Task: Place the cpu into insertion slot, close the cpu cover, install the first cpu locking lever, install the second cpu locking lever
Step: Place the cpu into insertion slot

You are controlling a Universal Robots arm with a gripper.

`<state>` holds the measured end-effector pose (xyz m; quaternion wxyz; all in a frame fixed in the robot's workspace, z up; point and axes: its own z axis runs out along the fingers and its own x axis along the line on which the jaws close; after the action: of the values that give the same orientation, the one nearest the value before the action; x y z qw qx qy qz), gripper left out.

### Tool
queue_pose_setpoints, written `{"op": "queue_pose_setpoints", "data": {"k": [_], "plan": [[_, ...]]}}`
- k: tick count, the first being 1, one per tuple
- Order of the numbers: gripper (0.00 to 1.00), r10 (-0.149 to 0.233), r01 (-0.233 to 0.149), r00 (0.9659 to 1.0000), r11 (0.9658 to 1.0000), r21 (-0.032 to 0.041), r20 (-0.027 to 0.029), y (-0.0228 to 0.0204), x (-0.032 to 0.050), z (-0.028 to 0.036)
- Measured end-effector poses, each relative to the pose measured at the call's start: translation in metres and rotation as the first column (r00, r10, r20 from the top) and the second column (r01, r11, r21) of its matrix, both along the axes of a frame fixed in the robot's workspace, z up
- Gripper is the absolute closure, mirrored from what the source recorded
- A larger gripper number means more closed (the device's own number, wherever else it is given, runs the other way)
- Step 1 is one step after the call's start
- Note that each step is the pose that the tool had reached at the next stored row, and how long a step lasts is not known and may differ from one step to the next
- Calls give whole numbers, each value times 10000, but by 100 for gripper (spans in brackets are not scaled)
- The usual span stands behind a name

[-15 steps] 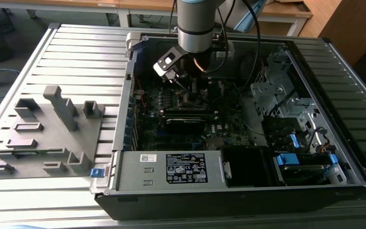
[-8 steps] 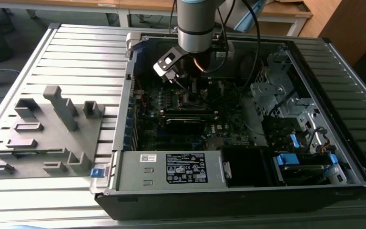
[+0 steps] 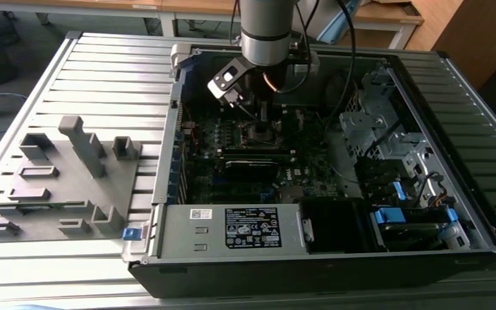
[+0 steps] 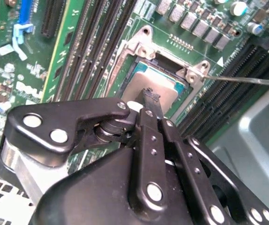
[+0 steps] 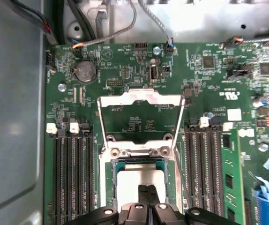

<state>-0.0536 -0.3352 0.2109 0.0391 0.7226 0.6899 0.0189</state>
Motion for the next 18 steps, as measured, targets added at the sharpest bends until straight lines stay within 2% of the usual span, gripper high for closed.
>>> {"op": "queue_pose_setpoints", "data": {"k": [3,9,18], "plan": [[89,1,-1,10000,10000,-1,-2,0,0,65],[89,1,-1,10000,10000,-2,-2,0,0,155],[89,-13,13,10000,10000,0,-2,0,0,170]]}}
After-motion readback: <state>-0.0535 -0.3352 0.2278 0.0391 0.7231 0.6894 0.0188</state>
